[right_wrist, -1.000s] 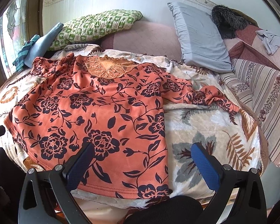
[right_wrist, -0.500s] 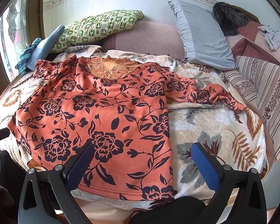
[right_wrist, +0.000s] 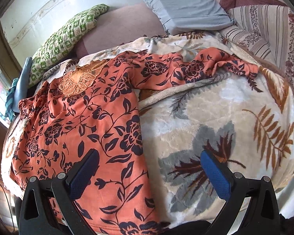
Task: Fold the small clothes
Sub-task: 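Grasp the blouse hem with the left gripper while the right gripper grasps the hem beside it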
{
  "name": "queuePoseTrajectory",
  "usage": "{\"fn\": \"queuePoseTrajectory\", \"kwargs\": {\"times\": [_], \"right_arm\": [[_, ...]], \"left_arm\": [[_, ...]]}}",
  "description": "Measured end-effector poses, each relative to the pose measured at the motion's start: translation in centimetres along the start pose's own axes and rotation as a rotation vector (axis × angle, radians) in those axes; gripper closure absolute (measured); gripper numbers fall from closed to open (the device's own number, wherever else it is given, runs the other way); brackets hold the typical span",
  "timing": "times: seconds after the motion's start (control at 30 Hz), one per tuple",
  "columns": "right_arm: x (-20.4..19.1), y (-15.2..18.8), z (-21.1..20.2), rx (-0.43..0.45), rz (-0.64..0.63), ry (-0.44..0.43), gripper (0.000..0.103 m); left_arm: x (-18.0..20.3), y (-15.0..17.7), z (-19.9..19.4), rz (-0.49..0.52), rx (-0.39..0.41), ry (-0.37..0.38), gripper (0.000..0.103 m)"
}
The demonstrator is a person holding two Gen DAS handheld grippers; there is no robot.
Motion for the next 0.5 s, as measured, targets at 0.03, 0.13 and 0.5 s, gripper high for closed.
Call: {"fn": "queuePoseTrajectory", "kwargs": {"times": [0.03,0.13,0.5], "right_arm": [[-0.2,-0.1,0.8,-0.01,0.005,-0.014,0.001],[-1.2,-0.6,3.3,-0.041,-0.011,-0.047,0.001],[-4.7,0.6,8.5,-0.135,-0.1,-0.162,0.061]], "left_arm": [[-0.3,-0.2,1.0,-0.008,-0.021,-0.007,0.008],[-0.1,-0.4,4.7,-0.036,-0.112,0.013,0.008],[3.0,2.0,12.6,-0.15,-0.324,0.306,0.025]]}}
Point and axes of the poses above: each gripper's, at about its wrist camera, not at the fingertips, and z roughly the way its jaws point, x to its right, y to its underside, the point moved 10 cm from there along z, roughly the way its jaws point, and after that the axes turned 4 degrees about x, right-handed, at the moved point
